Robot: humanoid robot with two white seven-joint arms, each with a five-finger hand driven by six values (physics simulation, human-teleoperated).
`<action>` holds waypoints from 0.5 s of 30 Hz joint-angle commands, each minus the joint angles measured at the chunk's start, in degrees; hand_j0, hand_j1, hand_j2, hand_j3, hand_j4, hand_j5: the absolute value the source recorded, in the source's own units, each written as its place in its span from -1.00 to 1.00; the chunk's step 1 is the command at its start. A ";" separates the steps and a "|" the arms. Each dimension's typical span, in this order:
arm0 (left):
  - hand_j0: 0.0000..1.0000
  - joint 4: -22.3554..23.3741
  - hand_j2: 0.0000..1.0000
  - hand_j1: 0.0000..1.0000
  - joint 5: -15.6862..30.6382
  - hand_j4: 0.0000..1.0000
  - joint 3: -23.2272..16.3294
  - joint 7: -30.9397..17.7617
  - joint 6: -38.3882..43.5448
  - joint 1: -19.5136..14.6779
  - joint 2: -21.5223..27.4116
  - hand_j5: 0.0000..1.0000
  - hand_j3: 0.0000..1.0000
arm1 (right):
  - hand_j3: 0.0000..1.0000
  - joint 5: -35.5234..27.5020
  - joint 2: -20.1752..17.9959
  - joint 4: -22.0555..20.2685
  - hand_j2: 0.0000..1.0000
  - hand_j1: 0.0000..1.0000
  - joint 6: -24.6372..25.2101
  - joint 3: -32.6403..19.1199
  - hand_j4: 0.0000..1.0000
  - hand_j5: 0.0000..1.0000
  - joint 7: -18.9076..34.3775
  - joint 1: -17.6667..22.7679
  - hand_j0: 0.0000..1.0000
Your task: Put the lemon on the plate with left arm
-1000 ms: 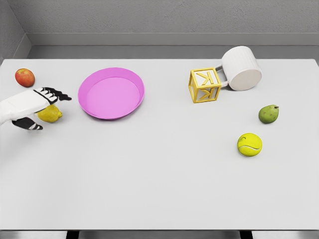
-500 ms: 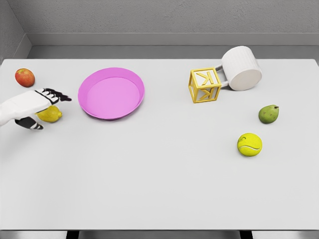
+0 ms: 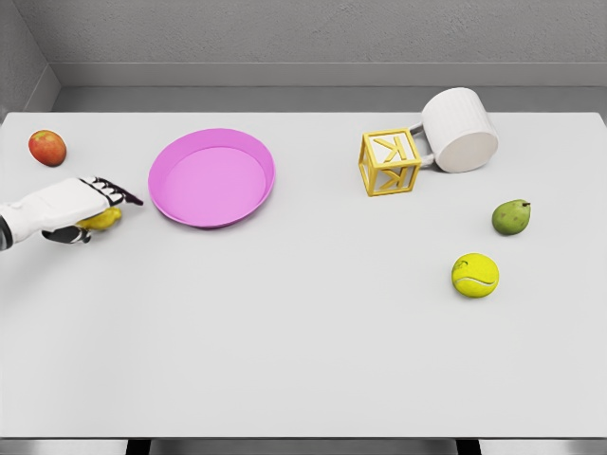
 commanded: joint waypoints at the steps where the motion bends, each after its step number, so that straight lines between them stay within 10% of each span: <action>1: 0.70 -0.02 0.70 0.70 0.09 0.70 -1.09 -0.08 0.02 0.00 0.06 0.70 0.70 | 1.00 -0.01 0.00 0.01 1.00 1.00 0.00 -0.03 1.00 1.00 0.04 0.00 1.00; 15: 0.41 0.77 0.41 0.41 0.26 0.41 -1.62 -0.08 0.02 -1.85 0.41 0.41 0.41 | 1.00 -0.01 0.00 0.01 1.00 1.00 0.00 -0.03 1.00 1.00 0.04 0.00 1.00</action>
